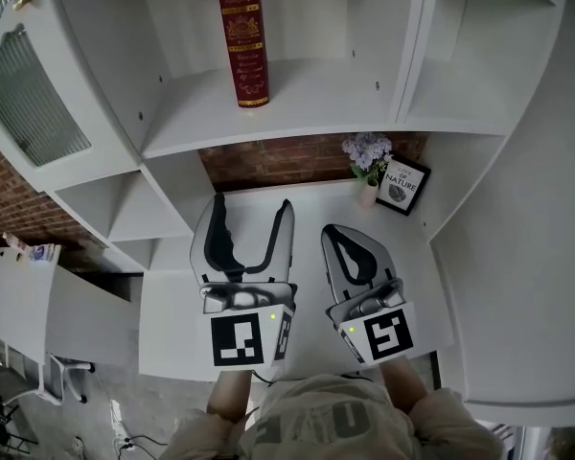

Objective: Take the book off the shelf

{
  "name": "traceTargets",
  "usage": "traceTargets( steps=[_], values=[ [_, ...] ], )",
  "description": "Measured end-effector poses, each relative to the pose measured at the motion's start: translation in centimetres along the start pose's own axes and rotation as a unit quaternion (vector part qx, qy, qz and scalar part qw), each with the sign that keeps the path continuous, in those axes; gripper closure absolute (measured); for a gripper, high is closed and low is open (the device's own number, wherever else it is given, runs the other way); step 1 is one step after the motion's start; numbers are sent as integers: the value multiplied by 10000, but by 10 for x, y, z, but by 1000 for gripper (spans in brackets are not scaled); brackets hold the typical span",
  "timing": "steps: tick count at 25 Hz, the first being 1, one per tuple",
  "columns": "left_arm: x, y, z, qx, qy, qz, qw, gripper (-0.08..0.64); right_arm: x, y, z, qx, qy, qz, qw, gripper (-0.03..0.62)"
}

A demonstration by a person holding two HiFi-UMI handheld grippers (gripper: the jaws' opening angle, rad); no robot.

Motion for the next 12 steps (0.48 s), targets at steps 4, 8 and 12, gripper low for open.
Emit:
traceTargets(
  steps=[4,8,12],
  values=[
    [0,-69,42,714,158,436,9964,213,0,-7,-4,59,-6,-60,10000,578],
    [-8,-106,103,681,37,704,9952,213,4,-12,-9,88,117,-70,9999,579],
    [-18,-112,163,347,-173,648,9971,213,7,-15,-19,110,211,-71,9997,578]
  ],
)
Point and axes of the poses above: the fingertips, and each gripper's own axes: z forward along the fingers, x to its right, y out of its underside, the point moved 3 cm from there along -z, backward along the fingers, and after that the axes turned 6 degrees about -y, right-handed, at the moved point
